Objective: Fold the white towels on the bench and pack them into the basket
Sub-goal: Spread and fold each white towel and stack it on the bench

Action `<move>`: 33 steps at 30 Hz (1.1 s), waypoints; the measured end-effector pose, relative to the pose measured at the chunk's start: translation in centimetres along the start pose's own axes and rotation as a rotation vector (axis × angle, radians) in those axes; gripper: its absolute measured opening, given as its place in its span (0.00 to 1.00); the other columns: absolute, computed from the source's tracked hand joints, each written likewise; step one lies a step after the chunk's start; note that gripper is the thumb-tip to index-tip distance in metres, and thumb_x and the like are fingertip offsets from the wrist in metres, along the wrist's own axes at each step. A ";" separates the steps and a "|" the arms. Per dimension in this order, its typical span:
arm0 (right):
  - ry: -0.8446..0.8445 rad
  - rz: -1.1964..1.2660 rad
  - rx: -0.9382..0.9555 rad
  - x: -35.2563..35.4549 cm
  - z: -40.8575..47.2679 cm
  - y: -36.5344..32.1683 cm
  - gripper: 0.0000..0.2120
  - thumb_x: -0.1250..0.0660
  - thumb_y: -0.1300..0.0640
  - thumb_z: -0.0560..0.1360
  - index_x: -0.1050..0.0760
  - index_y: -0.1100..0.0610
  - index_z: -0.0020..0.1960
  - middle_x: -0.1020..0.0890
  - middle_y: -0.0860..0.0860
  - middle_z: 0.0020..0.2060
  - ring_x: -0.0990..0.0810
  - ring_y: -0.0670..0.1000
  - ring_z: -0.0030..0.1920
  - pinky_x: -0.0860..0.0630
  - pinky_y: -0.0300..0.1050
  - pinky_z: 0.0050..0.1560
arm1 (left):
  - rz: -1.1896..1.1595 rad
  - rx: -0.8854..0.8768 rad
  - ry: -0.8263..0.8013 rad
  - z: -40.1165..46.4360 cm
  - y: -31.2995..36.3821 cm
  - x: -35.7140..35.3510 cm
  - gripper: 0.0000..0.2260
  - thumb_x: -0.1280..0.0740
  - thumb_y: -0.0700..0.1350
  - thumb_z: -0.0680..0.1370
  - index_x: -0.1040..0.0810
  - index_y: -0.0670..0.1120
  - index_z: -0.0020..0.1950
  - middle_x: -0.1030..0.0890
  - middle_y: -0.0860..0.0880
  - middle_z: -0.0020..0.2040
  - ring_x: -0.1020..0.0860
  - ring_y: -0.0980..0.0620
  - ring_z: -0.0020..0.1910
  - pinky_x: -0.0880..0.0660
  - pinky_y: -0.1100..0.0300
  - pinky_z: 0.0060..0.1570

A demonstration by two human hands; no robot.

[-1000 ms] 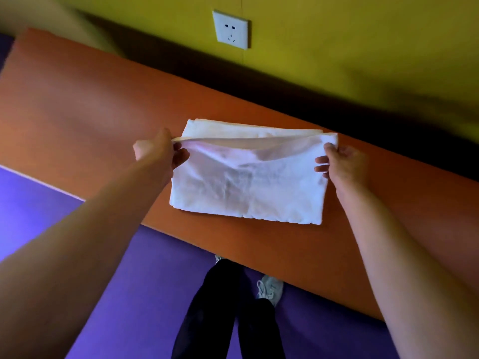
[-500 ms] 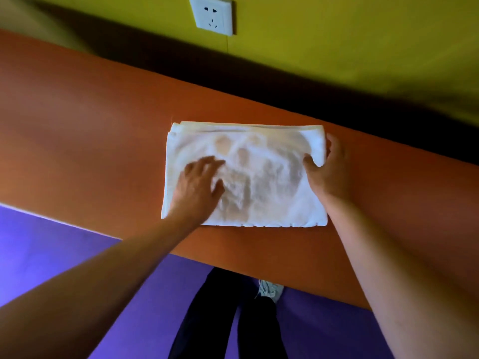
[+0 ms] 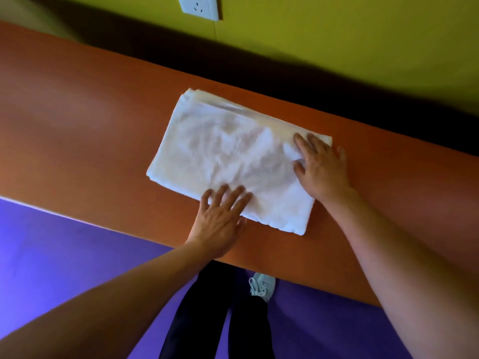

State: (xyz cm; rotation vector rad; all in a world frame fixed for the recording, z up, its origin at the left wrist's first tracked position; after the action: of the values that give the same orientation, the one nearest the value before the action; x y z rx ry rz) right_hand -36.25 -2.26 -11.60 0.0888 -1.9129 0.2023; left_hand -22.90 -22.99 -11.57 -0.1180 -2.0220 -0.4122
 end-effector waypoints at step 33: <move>0.022 0.156 0.049 -9.4 -25.8 -0.3 0.42 0.20 0.50 0.67 0.34 0.49 0.77 0.31 0.53 0.74 0.29 0.58 0.70 0.24 0.55 0.66 | -0.261 0.083 0.170 -9.7 5.4 -4.9 0.22 0.31 0.32 0.72 0.26 0.46 0.64 0.27 0.48 0.71 0.23 0.42 0.53 0.23 0.50 0.51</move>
State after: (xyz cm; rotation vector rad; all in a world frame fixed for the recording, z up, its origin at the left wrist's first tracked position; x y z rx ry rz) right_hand -9.07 1.79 -11.79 -0.0292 -1.8945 0.3539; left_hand -11.01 -20.74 -10.52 0.2279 -1.8880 -0.4835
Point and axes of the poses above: each hand's wrist, its own z-axis towards the middle knuckle, its own x-axis out of the back of the hand, y = z × x, the point moved 9 cm from there along z, towards the middle knuckle
